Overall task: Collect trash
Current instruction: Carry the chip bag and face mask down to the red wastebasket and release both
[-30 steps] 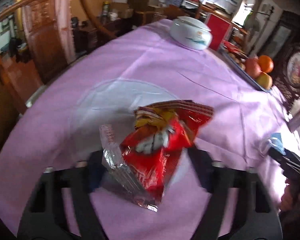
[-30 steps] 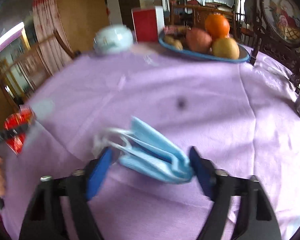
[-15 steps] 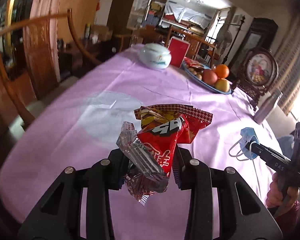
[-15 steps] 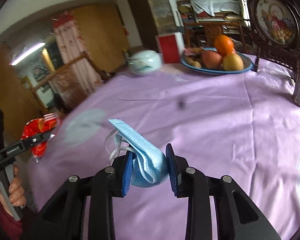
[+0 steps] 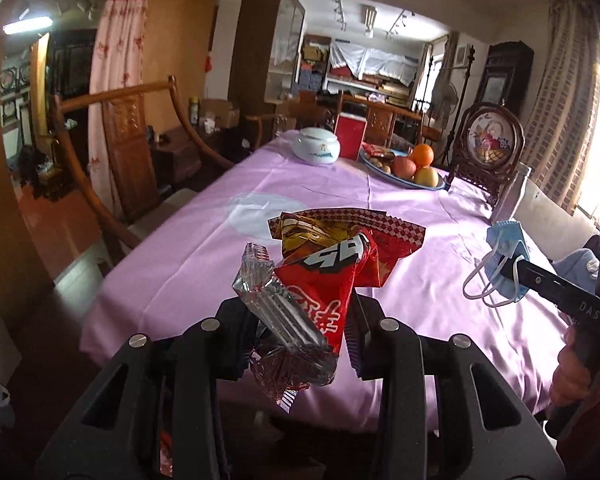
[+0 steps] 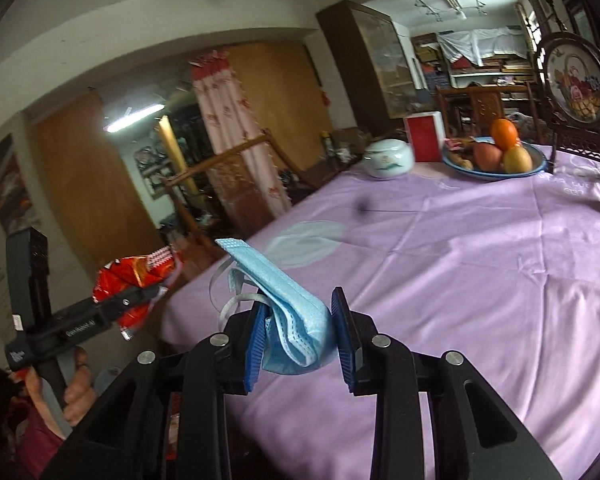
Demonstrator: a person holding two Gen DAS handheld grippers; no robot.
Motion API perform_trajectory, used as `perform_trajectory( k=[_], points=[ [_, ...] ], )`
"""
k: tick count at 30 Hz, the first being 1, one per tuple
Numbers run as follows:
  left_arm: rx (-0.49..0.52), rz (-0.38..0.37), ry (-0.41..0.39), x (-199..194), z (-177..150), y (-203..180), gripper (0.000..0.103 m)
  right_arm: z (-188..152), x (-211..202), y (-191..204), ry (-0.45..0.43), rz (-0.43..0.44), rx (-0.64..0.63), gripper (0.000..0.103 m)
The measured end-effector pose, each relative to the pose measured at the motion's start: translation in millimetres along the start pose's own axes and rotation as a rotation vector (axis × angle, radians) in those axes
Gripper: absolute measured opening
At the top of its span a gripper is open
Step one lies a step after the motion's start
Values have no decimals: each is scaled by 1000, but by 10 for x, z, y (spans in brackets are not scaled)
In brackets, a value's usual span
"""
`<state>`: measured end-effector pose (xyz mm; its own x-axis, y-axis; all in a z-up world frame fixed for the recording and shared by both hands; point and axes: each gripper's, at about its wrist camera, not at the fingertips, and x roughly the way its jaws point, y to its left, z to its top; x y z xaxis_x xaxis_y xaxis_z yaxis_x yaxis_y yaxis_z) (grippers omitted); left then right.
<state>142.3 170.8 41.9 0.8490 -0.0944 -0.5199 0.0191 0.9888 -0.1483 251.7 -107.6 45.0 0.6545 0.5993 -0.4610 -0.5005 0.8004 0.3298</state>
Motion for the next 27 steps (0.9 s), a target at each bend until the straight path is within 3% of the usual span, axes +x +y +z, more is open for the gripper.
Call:
perform_trajectory(
  k=[7, 14, 20, 27],
  points=[
    [37, 54, -94, -716, -338, 46, 39, -249, -304, 521, -14, 75, -23, 32],
    [48, 127, -143, -1120, -637, 290, 40, -458, -334, 1068, 11, 141, -66, 32],
    [-6, 172, -137, -1221, -917, 698, 41, -608, -131, 1579, 70, 188, -116, 32],
    [-85, 227, -69, -1067, -1316, 1222, 41, -845, 355, 1968, 171, 217, -139, 32]
  ],
)
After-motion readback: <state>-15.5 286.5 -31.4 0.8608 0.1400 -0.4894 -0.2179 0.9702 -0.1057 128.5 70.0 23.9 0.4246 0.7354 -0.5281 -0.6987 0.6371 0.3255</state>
